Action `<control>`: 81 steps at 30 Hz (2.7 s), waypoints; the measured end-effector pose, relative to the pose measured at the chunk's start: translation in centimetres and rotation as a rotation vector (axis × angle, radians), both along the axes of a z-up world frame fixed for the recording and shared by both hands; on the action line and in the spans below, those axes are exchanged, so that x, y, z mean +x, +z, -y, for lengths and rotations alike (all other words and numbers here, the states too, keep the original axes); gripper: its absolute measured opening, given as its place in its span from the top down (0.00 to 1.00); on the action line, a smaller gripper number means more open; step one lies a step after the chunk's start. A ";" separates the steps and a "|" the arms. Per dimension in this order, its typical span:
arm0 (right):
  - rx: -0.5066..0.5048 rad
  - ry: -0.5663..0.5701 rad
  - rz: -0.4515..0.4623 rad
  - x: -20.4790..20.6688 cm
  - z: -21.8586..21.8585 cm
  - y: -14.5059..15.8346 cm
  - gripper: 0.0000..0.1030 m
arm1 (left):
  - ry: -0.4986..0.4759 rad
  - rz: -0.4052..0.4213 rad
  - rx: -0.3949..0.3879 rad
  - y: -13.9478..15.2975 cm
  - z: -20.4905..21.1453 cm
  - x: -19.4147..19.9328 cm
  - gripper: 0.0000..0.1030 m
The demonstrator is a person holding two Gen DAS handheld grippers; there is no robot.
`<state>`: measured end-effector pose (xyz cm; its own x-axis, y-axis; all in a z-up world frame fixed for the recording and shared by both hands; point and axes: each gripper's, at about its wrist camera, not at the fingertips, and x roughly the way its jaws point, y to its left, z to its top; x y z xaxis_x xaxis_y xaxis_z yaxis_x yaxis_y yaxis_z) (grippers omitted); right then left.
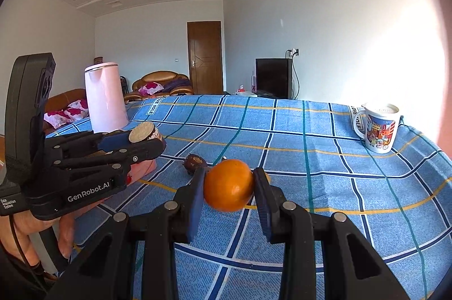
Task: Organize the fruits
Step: 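Carry the taro slice and orange over the tin with both tools, then open both tools to drop the taro slice and orange into the tin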
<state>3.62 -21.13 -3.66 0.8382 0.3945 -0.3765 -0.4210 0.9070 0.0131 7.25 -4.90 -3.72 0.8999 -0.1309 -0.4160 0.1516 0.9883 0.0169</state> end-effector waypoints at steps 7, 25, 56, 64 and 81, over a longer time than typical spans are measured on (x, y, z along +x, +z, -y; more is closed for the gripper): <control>-0.008 -0.006 0.022 -0.4 -0.1 0.1 0.65 | 0.006 0.025 -0.008 0.2 -0.2 -0.5 0.64; -0.075 -0.015 0.057 -0.6 -1.4 1.4 0.65 | -0.002 0.056 -0.024 0.9 -1.1 -2.1 0.64; -0.185 0.391 -0.201 4.1 -20.4 -0.6 0.65 | 0.268 -0.209 -0.075 -2.2 -16.5 -0.9 0.65; -0.251 0.409 -0.260 4.4 -21.9 -2.1 0.64 | 0.306 -0.215 -0.075 -2.3 -17.2 -1.1 0.62; -0.152 0.037 -0.220 6.5 -6.0 0.6 0.34 | 0.159 -0.106 -0.052 2.2 -9.0 -1.6 0.24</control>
<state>10.13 -15.17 -3.05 0.7158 0.3484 -0.6052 -0.4561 0.8895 -0.0275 5.66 4.09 -1.55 0.8624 -0.0149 -0.5059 -0.0079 0.9991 -0.0428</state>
